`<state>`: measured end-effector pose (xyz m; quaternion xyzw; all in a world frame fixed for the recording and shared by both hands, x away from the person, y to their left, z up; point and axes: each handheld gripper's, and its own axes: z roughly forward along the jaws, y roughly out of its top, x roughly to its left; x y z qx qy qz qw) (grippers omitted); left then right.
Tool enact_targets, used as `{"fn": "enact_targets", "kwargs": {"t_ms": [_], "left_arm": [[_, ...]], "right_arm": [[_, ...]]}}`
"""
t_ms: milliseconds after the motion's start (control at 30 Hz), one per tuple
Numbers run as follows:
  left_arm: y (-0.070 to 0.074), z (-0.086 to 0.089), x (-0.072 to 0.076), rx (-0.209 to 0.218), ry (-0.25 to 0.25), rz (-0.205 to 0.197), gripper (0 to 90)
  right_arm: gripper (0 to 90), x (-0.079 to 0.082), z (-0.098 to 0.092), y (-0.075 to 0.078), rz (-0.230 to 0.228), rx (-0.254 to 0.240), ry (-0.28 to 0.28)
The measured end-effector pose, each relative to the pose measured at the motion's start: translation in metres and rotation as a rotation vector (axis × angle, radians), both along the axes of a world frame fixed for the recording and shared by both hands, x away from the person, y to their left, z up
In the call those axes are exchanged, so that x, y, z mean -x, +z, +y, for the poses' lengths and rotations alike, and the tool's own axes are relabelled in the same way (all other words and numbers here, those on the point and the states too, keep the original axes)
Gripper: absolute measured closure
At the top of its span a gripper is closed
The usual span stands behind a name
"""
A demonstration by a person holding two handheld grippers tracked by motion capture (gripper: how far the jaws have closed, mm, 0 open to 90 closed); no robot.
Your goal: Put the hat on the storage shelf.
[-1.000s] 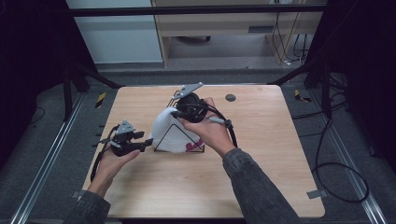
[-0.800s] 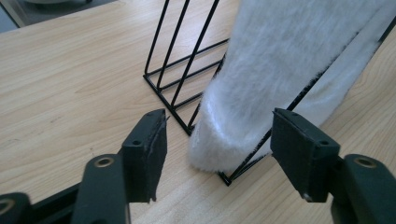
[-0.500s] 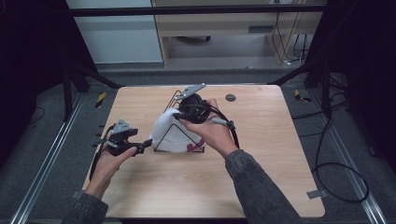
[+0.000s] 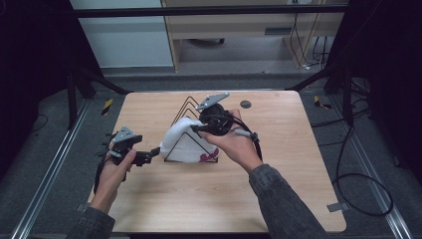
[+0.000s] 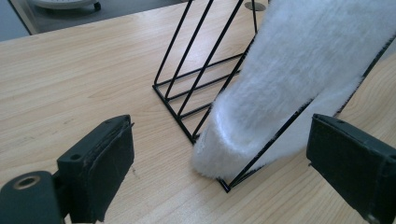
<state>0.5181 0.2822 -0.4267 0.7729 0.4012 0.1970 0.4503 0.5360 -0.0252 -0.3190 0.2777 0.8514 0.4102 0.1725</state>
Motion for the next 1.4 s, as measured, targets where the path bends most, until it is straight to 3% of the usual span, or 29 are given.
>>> {"fn": "enact_targets", "kwargs": {"t_ms": [433, 567, 767, 833, 967, 1067, 1200, 1400], "left_arm": [[0.007, -0.002, 0.008, 0.024, -0.003, -0.039, 6.3], [0.011, -0.008, 0.012, 0.008, 0.001, -0.058, 5.9], [0.013, -0.020, 0.017, 0.003, -0.007, -0.068, 5.7], [0.014, -0.022, 0.018, 0.004, -0.009, -0.073, 5.6], [0.014, -0.028, 0.021, -0.012, -0.004, -0.069, 5.0], [0.015, -0.029, 0.024, -0.023, -0.013, -0.063, 4.8], [0.015, -0.029, 0.027, -0.033, -0.017, -0.056, 4.6], [0.016, -0.028, 0.029, -0.025, -0.014, -0.070, 4.3]], "right_arm": [[54.1, 0.017, -0.016, -0.004, -0.015, -0.024, -0.006], [49.6, 0.022, -0.026, -0.005, -0.023, -0.039, -0.024], [26.3, 0.024, -0.049, -0.003, -0.029, -0.081, -0.092], [22.6, 0.023, -0.051, -0.002, -0.034, -0.085, -0.109], [8.2, 0.024, -0.066, -0.002, -0.079, -0.113, -0.160], [7.0, 0.027, -0.074, -0.001, -0.118, -0.131, -0.177], [6.1, 0.030, -0.083, 0.001, -0.138, -0.129, -0.184], [6.4, 0.037, -0.105, -0.004, -0.130, -0.128, -0.211]]}}
